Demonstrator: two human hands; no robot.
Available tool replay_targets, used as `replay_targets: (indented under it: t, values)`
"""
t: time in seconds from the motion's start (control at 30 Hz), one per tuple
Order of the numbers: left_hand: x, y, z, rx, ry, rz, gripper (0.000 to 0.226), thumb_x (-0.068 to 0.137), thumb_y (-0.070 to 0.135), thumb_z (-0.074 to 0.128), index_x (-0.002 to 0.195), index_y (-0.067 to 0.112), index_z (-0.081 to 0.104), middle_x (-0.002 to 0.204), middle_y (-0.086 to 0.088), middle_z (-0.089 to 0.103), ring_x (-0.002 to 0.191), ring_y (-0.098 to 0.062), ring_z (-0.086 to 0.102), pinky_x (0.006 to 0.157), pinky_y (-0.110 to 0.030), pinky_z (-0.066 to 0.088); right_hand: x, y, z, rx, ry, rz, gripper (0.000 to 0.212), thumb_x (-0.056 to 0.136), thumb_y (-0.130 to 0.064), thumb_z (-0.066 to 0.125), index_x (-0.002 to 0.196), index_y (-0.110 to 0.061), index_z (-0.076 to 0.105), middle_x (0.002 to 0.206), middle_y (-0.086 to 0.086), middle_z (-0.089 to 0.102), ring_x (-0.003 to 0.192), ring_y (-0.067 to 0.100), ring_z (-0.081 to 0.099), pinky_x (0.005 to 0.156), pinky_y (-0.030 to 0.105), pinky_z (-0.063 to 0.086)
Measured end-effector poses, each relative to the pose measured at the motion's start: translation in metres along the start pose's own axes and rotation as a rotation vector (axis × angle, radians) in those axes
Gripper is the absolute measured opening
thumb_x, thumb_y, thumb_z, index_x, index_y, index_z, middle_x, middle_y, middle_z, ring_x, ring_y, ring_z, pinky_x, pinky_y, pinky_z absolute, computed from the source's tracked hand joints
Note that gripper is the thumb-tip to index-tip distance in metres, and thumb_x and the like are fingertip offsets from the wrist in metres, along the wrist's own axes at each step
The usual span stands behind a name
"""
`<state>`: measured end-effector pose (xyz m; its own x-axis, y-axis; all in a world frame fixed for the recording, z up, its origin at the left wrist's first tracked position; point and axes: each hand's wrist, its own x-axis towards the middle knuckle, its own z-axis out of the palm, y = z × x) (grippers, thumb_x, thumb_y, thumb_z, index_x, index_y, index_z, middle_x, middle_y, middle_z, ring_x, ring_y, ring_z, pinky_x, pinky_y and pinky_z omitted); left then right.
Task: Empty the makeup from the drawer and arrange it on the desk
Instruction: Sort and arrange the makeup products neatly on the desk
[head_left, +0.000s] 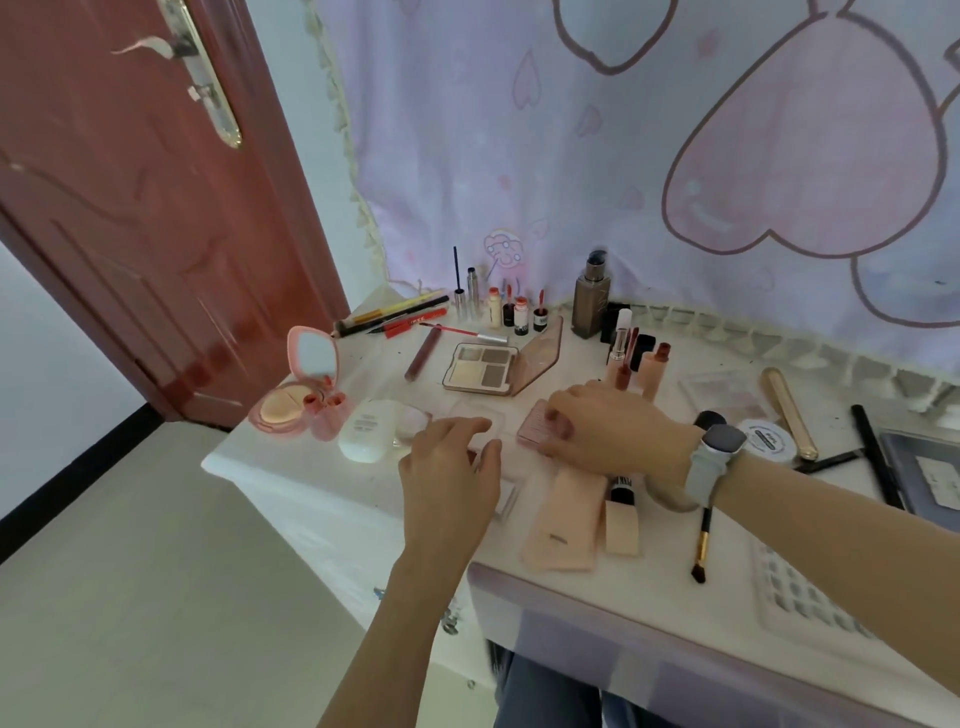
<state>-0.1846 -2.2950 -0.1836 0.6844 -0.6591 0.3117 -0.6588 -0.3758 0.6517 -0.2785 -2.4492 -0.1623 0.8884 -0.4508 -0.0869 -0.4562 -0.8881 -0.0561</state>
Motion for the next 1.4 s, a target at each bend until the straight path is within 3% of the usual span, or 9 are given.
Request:
replay_targets:
  t: [0.23, 0.4, 0.53, 0.63, 0.77, 0.87, 1.07, 1.27, 1.4]
  values:
    - [-0.006, -0.003, -0.001, -0.049, 0.008, 0.007, 0.022, 0.086, 0.018, 0.060, 0.107, 0.015, 0.066, 0.105, -0.001, 0.065, 0.097, -0.021, 0.057, 0.088, -0.046, 0.046, 0.003, -0.011, -0.002, 0.003, 0.025, 0.057, 0.042, 0.088, -0.043, 0.048, 0.119, -0.016, 0.043, 0.112, 0.008, 0.052, 0.101, 0.023, 0.047, 0.077, 0.032, 0.042]
    - [-0.020, 0.006, -0.007, -0.117, -0.004, 0.080, 0.021, 0.086, 0.015, 0.061, 0.107, 0.014, 0.066, 0.102, 0.001, 0.064, 0.097, -0.016, 0.057, 0.087, -0.024, 0.044, -0.015, -0.007, -0.017, 0.078, 0.057, 0.081, 0.053, 0.086, -0.041, 0.051, 0.132, -0.021, 0.033, 0.115, 0.005, 0.049, 0.097, 0.017, 0.041, 0.082, 0.031, 0.041]
    - [-0.024, 0.022, -0.015, -0.411, -0.072, -0.108, 0.016, 0.091, 0.018, 0.055, 0.104, 0.020, 0.064, 0.094, 0.013, 0.062, 0.087, -0.003, 0.059, 0.075, -0.008, 0.045, -0.040, -0.007, -0.021, 0.620, 0.110, -0.036, 0.061, 0.083, -0.028, 0.062, 0.136, -0.033, 0.031, 0.109, -0.002, 0.051, 0.092, 0.013, 0.052, 0.081, 0.027, 0.050]
    - [-0.022, 0.032, -0.017, -0.830, -0.259, -0.385, 0.019, 0.094, 0.024, 0.048, 0.100, 0.017, 0.065, 0.095, 0.003, 0.070, 0.086, -0.013, 0.068, 0.073, -0.019, 0.054, -0.062, -0.016, -0.019, 0.854, 0.176, -0.136, 0.053, 0.083, -0.012, 0.062, 0.121, -0.041, 0.039, 0.101, -0.006, 0.050, 0.095, 0.008, 0.055, 0.081, 0.020, 0.051]
    - [-0.023, 0.037, -0.018, -1.285, -0.497, -0.633, 0.024, 0.093, 0.023, 0.049, 0.096, 0.007, 0.066, 0.084, -0.008, 0.072, 0.075, -0.017, 0.068, 0.065, -0.024, 0.055, -0.076, -0.023, -0.014, 0.734, 0.378, -0.128, 0.041, 0.079, -0.020, 0.070, 0.111, -0.030, 0.046, 0.110, -0.006, 0.052, 0.099, -0.001, 0.048, 0.079, 0.012, 0.042]
    - [-0.021, 0.042, -0.020, -1.454, -0.497, -0.696, 0.016, 0.089, 0.012, 0.053, 0.090, 0.002, 0.065, 0.076, -0.010, 0.070, 0.062, -0.014, 0.066, 0.055, -0.019, 0.054, -0.078, -0.023, -0.014, 0.659, 0.382, -0.116, 0.042, 0.080, -0.027, 0.069, 0.116, -0.029, 0.048, 0.119, -0.011, 0.051, 0.100, -0.002, 0.047, 0.079, 0.004, 0.036]
    - [-0.015, 0.044, -0.023, -1.429, -0.511, -0.663, 0.013, 0.089, 0.009, 0.052, 0.090, 0.002, 0.062, 0.071, -0.010, 0.068, 0.059, -0.014, 0.064, 0.056, -0.020, 0.055, -0.084, -0.019, -0.012, 0.549, 0.359, -0.117, 0.048, 0.085, -0.036, 0.063, 0.129, -0.023, 0.050, 0.131, -0.014, 0.041, 0.111, -0.003, 0.041, 0.088, -0.002, 0.027]
    - [-0.014, 0.048, -0.015, -1.430, -0.568, -0.674, 0.043, 0.090, 0.031, 0.053, 0.123, 0.004, 0.052, 0.099, -0.016, 0.066, 0.088, -0.028, 0.066, 0.079, -0.035, 0.053, -0.087, -0.024, -0.017, 0.589, 0.366, -0.089, 0.040, 0.085, -0.020, 0.065, 0.123, -0.020, 0.053, 0.123, -0.016, 0.045, 0.096, -0.014, 0.042, 0.080, -0.007, 0.026]
    - [-0.014, 0.047, -0.010, -1.479, -0.551, -0.680, 0.047, 0.087, 0.030, 0.057, 0.124, 0.001, 0.051, 0.092, -0.015, 0.066, 0.086, -0.026, 0.067, 0.076, -0.034, 0.056, -0.083, -0.022, -0.019, 0.477, 0.342, -0.104, 0.040, 0.088, -0.025, 0.060, 0.128, -0.024, 0.054, 0.135, -0.010, 0.049, 0.125, 0.005, 0.039, 0.097, 0.009, 0.022]
